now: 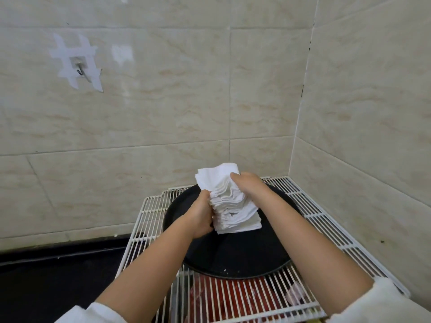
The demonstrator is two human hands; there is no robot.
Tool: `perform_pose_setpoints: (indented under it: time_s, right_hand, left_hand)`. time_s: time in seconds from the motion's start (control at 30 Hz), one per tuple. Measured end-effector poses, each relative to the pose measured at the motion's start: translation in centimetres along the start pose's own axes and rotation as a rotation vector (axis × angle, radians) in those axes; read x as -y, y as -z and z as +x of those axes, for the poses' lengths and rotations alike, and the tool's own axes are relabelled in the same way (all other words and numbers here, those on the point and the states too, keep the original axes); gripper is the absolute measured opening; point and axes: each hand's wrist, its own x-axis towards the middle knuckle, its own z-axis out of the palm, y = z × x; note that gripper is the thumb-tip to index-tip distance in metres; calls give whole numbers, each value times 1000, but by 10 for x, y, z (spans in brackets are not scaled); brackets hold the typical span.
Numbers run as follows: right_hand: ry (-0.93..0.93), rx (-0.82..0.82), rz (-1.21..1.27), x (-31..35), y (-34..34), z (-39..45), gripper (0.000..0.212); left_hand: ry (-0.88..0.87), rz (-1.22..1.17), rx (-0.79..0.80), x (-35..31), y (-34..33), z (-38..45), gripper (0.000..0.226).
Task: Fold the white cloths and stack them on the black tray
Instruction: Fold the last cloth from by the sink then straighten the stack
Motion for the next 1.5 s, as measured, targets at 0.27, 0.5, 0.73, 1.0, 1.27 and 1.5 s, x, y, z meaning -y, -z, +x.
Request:
perform_pose_setpoints:
  time_s: [0.27,0.5,0.73,1.0,1.27,1.5]
  right_hand:
    - [-109,-16,64,-32,23,1,35]
    - [-106,-11,225,-50,27,5,42]
    - [-236,73,289,-50,18,0,43]
    - [-212,123,372,-55,1,8,54]
    - [-175,121,256,-52,8,-5,56]
    - [318,62,-267,-63,49,-28,75]
  left_hand:
    - [-360,466,-293,-8,-5,-4,57]
    - [-621,987,-205,-2,-11,15,38]
    - [-481,625,-236,7,-7,14,47]
    - [-355,285,-111,17,-1,2,47]
    - [-362,394,-4,22,5,-1,54]
    - [-645,804,-128,6,16,-4,85]
